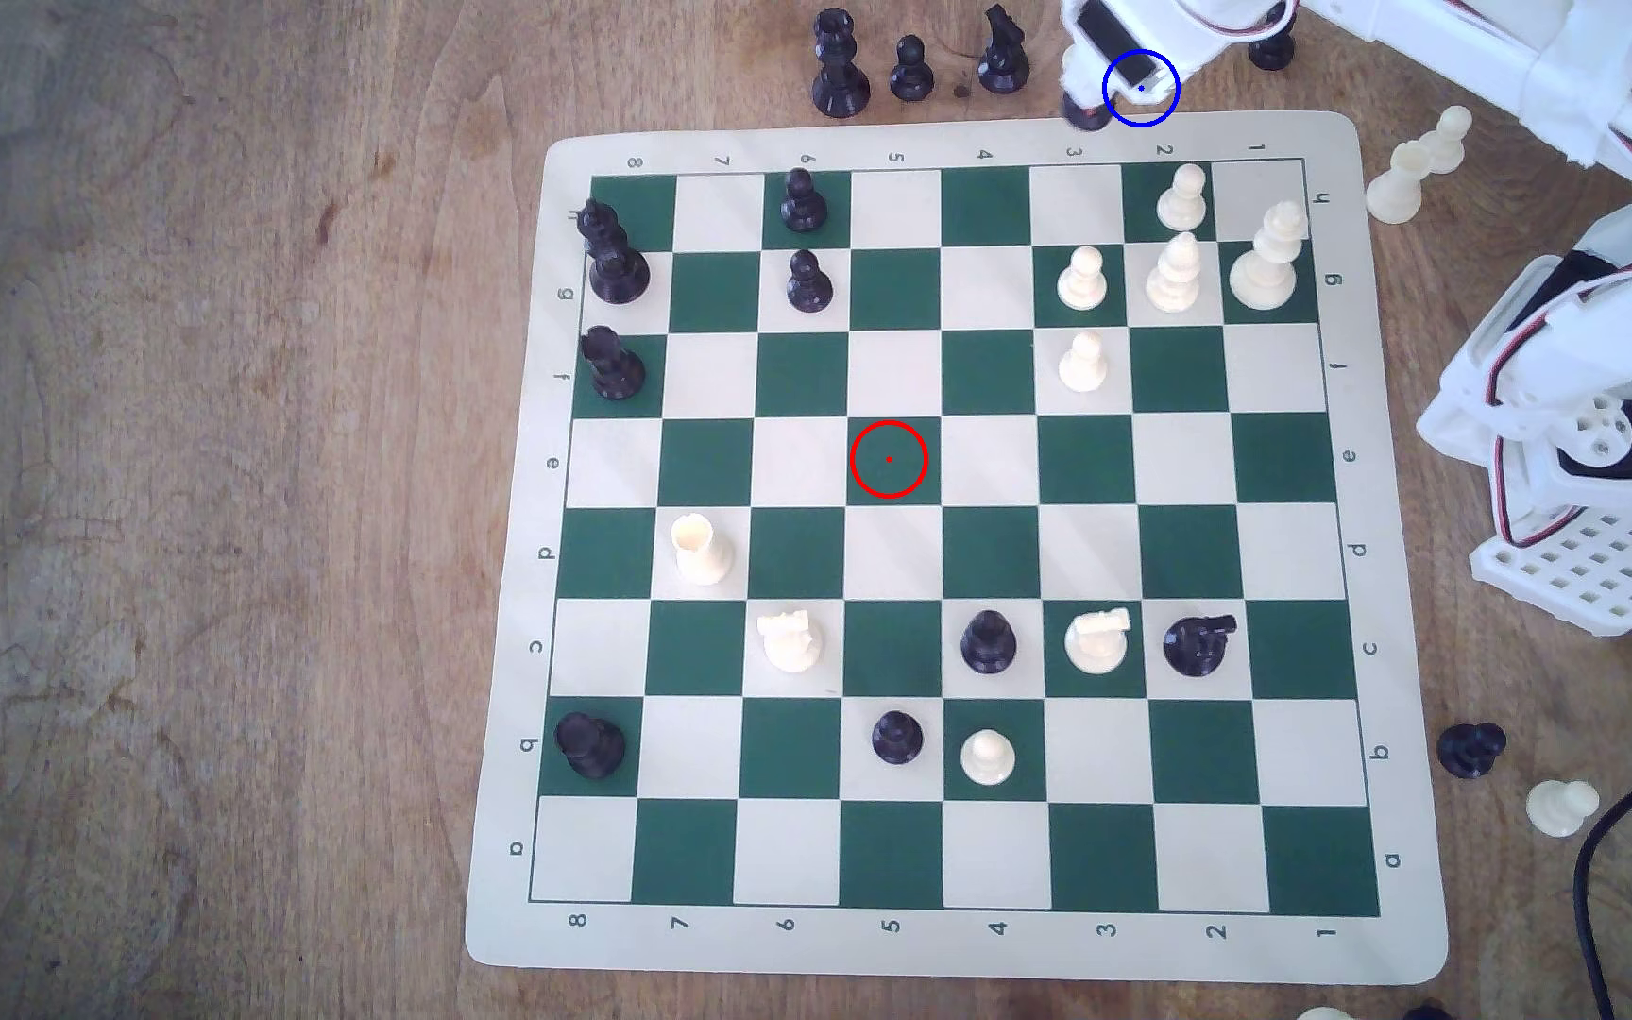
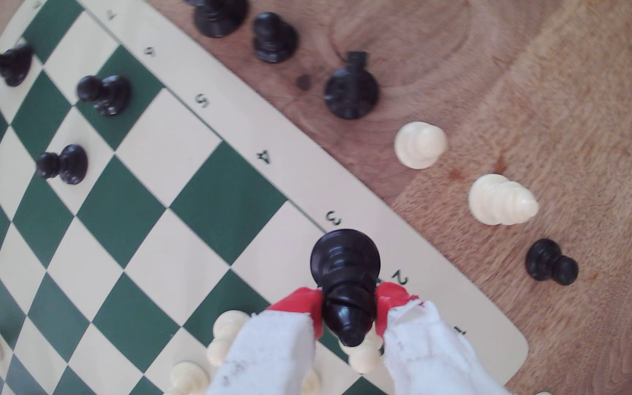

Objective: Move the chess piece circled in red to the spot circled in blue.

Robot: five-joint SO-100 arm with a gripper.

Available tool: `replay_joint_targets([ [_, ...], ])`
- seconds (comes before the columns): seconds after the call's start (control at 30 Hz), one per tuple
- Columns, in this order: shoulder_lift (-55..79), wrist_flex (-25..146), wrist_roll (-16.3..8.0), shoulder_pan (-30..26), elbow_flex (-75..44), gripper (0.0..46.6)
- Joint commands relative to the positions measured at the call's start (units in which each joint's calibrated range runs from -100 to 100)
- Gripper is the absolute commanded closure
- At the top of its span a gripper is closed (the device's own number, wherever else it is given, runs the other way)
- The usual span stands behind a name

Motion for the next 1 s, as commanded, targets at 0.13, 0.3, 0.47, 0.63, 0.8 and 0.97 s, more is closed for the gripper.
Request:
replay_joint_targets([
  [0.13, 1.1, -2.4, 2.0, 3.4, -0.7, 46.4],
  [0.3, 2.8, -3.6, 3.2, 4.4, 0.3, 46.4],
  [0.47, 5.7, -5.1, 4.0, 5.1, 0.4, 46.4],
  [0.63, 9.0, -6.6, 4.4, 5.7, -0.7, 46.4],
  [0.8, 11.2, -7.1, 5.0, 6.2, -1.7, 46.4],
  [0.97, 12.2, -7.8, 5.3, 6.7, -2.9, 46.4],
])
